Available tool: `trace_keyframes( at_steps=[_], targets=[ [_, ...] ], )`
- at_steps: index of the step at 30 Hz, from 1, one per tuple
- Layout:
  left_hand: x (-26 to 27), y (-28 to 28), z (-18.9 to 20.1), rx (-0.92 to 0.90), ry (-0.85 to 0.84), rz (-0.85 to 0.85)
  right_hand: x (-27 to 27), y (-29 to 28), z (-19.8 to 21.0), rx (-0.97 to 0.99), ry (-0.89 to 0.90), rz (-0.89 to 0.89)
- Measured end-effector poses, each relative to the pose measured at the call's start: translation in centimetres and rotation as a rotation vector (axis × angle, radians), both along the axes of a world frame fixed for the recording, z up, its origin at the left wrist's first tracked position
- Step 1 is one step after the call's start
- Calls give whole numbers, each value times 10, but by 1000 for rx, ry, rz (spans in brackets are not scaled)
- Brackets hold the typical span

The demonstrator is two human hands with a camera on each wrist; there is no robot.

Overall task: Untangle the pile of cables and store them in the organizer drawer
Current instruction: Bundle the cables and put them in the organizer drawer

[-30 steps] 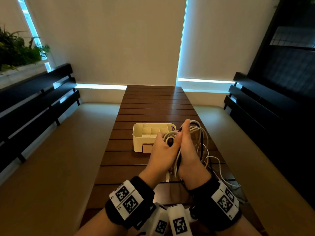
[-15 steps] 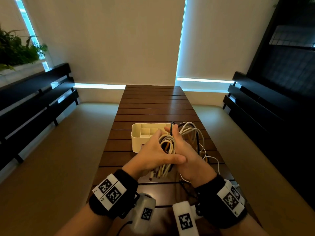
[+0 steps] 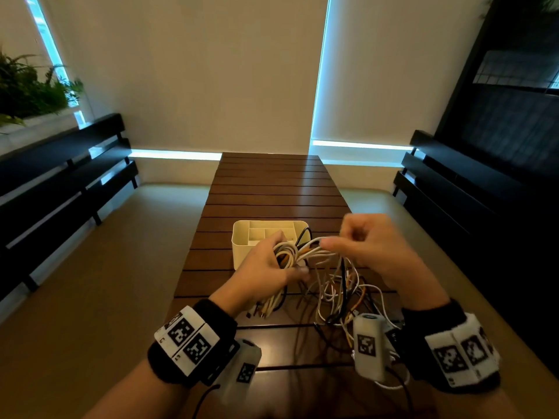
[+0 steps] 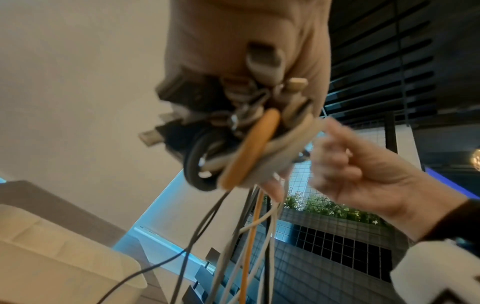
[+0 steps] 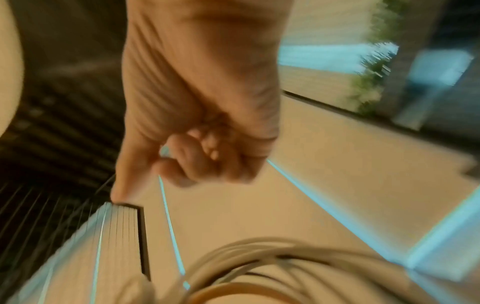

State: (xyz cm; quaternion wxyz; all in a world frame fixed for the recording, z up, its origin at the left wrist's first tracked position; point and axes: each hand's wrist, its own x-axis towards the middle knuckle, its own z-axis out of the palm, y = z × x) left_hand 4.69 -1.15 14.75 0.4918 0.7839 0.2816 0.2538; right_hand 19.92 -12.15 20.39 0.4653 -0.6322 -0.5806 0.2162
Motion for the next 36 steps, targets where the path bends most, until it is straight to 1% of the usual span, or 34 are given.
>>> trace_keyframes(
  at_steps=[1, 2, 3, 4, 5, 6, 8, 11, 12, 13, 14, 15, 17, 20, 21, 22, 23, 25, 28, 30, 32, 36],
  targets=[
    [-1, -2, 2, 16, 12, -9, 3, -1, 1, 95, 76, 67],
    [-2, -4, 3, 33, 11, -33, 6, 3, -2, 110, 37, 124],
    [-3, -6, 4, 49, 3, -68, 6, 8, -6, 71, -92, 180],
    [-4, -8, 5, 59, -11, -100, 7, 15, -12, -9, -226, 237],
    [-5, -9, 7, 54, -22, -121, 4, 22, -18, -112, -307, 275],
    [-6, -10, 9, 24, -37, -122, 2, 27, -23, -198, -280, 297],
    [-9, -9, 14, -58, -99, -67, 7, 35, -37, -296, -146, 282],
    [-13, -3, 22, -71, -173, 29, 13, 33, -60, -392, -144, 265],
    [-14, -2, 23, -69, -189, 46, 14, 30, -66, -397, -135, 253],
    [-14, -2, 24, -77, -210, 62, 14, 28, -68, -374, -84, 233],
    [-14, -3, 23, -104, -233, 77, 11, 27, -67, -317, 24, 194],
    [-12, -3, 21, -135, -259, 95, 7, 25, -63, -225, 170, 161],
    [-7, -2, 16, -193, -328, 157, -1, 25, -56, -30, 470, 159],
    [0, -1, 15, -248, -415, 231, -19, 27, -49, 147, 675, 234],
    [2, -1, 16, -249, -432, 247, -25, 28, -49, 172, 744, 238],
    [4, -2, 16, -240, -440, 257, -31, 27, -50, 189, 781, 201],
    [5, -3, 16, -226, -441, 265, -37, 26, -50, 202, 779, 124],
    [7, -8, 15, -224, -431, 272, -49, 24, -54, 229, 711, -50],
    [11, -15, 11, -314, -436, 259, -61, 26, -62, 300, 626, -201],
    [13, -19, 11, -378, -465, 256, -66, 28, -68, 347, 618, -259],
    [15, -21, 11, -403, -494, 246, -69, 30, -72, 367, 601, -291],
    [13, -26, 8, -383, -550, 189, -69, 30, -74, 312, 589, -365]
  ],
)
